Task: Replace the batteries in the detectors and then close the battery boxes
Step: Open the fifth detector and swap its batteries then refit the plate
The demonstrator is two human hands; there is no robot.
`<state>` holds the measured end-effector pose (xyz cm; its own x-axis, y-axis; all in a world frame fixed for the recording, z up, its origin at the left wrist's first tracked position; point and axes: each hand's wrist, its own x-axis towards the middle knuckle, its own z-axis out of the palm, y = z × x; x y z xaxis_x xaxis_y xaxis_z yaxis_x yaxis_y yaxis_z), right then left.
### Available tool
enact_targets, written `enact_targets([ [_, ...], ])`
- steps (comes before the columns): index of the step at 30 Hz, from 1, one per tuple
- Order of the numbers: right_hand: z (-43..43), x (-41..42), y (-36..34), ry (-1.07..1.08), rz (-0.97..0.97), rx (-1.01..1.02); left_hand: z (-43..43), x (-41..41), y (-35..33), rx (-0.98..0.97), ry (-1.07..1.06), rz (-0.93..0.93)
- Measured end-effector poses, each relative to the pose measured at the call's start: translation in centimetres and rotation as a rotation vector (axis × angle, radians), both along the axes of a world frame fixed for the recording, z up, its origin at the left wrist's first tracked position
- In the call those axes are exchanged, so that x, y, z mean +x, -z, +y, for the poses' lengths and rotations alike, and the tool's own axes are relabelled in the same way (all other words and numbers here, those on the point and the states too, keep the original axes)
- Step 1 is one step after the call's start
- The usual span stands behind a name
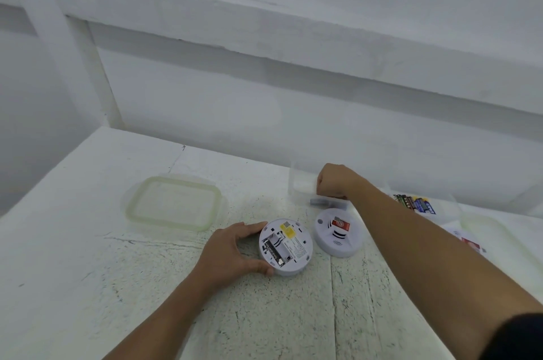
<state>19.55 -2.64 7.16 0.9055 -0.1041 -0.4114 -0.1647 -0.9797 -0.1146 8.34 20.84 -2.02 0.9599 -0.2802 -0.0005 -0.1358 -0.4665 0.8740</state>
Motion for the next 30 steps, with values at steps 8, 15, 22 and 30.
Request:
enact_targets([
  [8, -0.6, 0.6, -0.1, 0.142, 0.080, 0.139, 0.2, 0.1, 0.3, 0.002, 0.009, 0.003],
  [15, -2.7, -0.2, -1.0, 0.293, -0.074, 0.531, 0.2, 0.1, 0.3, 0.007, 0.005, 0.009],
  [22, -2.5, -2.6, -3.4, 0.383, -0.163, 1.069, 0.2, 0.1, 0.2, 0.003, 0.008, 0.008],
  [30, 0.2, -7.1, -2.9, 0.416, -0.094, 1.344, 0.1, 0.0, 0.1, 0.001, 0.004, 0.017],
])
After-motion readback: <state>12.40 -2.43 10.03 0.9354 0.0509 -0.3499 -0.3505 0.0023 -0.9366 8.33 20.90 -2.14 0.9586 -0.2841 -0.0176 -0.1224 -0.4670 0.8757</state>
